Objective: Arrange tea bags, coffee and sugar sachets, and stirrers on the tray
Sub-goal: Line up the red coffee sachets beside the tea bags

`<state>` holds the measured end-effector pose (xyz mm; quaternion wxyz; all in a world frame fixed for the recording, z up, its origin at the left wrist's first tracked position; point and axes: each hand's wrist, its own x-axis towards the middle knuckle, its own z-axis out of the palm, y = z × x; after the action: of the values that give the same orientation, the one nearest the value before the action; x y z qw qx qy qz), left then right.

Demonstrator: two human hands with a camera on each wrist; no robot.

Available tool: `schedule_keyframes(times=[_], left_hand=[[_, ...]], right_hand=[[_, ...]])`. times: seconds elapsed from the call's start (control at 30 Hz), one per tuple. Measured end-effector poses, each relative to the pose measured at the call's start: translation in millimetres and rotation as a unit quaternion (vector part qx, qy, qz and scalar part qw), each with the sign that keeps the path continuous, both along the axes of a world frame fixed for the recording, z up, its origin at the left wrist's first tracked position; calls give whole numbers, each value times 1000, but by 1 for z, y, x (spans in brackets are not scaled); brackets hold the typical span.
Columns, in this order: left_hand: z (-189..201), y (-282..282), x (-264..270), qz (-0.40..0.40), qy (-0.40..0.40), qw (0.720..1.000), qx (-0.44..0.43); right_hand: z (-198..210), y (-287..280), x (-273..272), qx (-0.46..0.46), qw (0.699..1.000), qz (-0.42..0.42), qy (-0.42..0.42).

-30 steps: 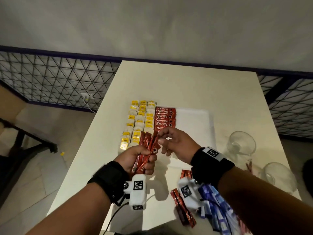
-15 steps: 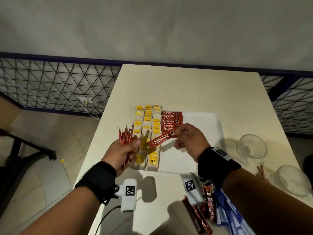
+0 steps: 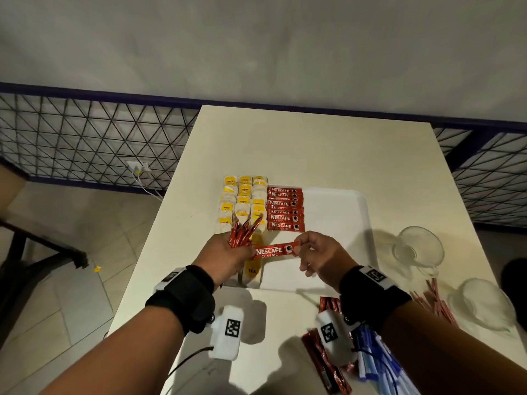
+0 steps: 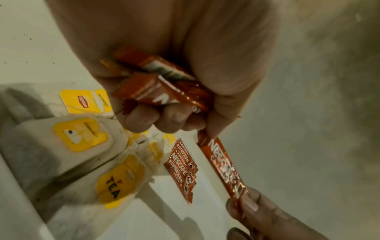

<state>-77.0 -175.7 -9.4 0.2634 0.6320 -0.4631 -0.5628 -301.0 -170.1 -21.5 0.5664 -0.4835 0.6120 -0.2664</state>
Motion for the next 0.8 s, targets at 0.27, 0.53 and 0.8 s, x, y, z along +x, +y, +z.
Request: schedule_keyframes(times=[0.27, 0.53, 0.8], left_hand=[[-11, -20, 37, 23, -134, 990, -28], [-22, -24, 55, 28, -141, 990, 3], [-19, -23, 51, 41, -131, 991, 0]], right_hand=[[-36, -38, -21, 58, 989, -123, 64], [-48, -60, -11, 76, 976, -69, 193], [-46, -61, -4, 49, 952, -66, 295]])
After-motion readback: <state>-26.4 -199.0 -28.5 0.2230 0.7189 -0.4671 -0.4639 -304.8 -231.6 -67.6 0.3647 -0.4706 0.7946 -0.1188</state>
